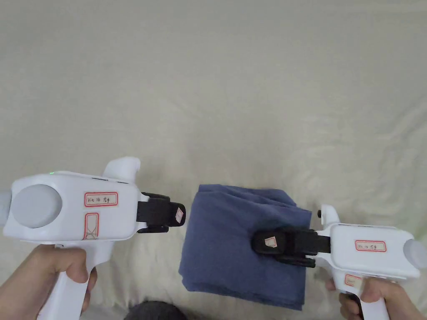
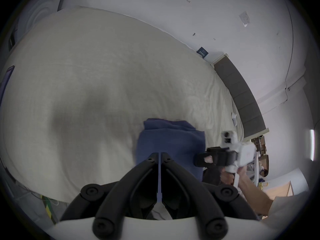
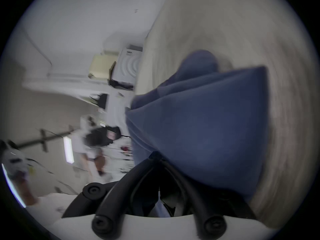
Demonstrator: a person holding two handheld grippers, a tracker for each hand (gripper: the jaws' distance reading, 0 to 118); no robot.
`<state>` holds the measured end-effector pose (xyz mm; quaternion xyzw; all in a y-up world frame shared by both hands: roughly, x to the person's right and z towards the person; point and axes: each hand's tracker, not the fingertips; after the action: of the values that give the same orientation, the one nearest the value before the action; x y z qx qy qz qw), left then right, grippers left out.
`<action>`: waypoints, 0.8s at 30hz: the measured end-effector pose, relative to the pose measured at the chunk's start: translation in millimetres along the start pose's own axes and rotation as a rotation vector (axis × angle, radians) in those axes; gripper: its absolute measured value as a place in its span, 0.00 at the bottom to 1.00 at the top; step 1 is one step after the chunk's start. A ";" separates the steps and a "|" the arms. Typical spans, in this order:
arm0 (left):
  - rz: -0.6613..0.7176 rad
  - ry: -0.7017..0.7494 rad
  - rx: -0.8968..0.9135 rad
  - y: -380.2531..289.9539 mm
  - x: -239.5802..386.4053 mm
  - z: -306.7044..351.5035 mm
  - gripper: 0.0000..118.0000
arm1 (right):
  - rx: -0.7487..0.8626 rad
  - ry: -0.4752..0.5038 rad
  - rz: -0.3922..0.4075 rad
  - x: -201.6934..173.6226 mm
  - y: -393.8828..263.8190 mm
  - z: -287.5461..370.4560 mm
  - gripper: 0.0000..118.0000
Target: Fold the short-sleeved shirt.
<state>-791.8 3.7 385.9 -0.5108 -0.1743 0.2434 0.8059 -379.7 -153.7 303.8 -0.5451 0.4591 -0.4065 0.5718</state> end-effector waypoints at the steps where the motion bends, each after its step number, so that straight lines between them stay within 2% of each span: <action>1: -0.012 -0.021 -0.012 -0.5 -2.5 -2.7 0.20 | 0.034 0.082 -0.022 -1.0 -1.1 6.3 0.01; 2: -0.041 -0.047 -0.022 -1.5 -4.0 -5.6 0.58 | 0.057 0.023 -0.010 -4.5 -2.3 9.2 0.01; 3: -0.066 -0.029 -0.011 -1.4 -3.5 -9.2 1.00 | 0.049 0.012 0.006 -8.9 -7.2 9.4 0.01; 4: -0.069 -0.018 -0.015 -0.6 -3.6 -17.5 0.96 | 0.041 0.007 0.014 -10.0 -8.2 9.8 0.01; 5: -0.102 -0.042 -0.038 -8.7 -5.4 -19.4 0.97 | 0.036 -0.003 0.015 -10.1 -7.8 10.0 0.01; 6: -0.094 -0.135 0.003 -4.9 -15.9 -25.6 0.98 | 0.036 -0.001 0.012 -10.0 -7.2 10.8 0.01; 9: -0.066 -0.165 -0.084 -8.1 -22.5 -52.1 0.99 | 0.030 -0.002 0.008 -11.6 -7.2 9.3 0.01; 13: -0.139 -0.125 -0.140 4.7 -6.1 -88.2 0.99 | 0.026 0.000 0.004 -12.7 -7.5 8.5 0.01; 15: -0.162 -0.101 -0.109 4.0 -8.4 -93.6 0.99 | 0.026 -0.006 0.007 -15.5 -8.4 6.7 0.01; 18: -0.039 -0.209 -0.103 8.2 -14.5 -84.3 0.95 | 0.022 -0.008 0.007 -18.2 -9.0 6.3 0.01; 19: -0.047 -0.211 -0.087 7.8 -14.3 -79.8 0.78 | 0.023 -0.014 0.010 -17.2 -7.6 7.7 0.01; 20: -0.058 -0.194 -0.076 5.6 -10.8 -76.7 0.22 | 0.025 -0.031 0.017 -20.9 -8.2 7.9 0.01; 21: -0.122 -0.109 -0.037 3.5 -11.9 -77.8 0.23 | 0.029 -0.042 0.027 -25.0 -8.9 8.1 0.01; 22: -0.082 -0.149 -0.098 -0.1 -10.1 -80.1 0.23 | 0.037 -0.078 0.045 -31.0 -9.3 8.6 0.01; 24: -0.083 -0.147 -0.084 2.8 -9.3 -73.6 0.23 | 0.032 -0.127 0.102 -44.8 -10.4 10.1 0.01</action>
<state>-761.0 -55.0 352.4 -0.5171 -0.2641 0.2394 0.7782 -380.7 -108.6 317.7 -0.5365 0.4426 -0.3489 0.6281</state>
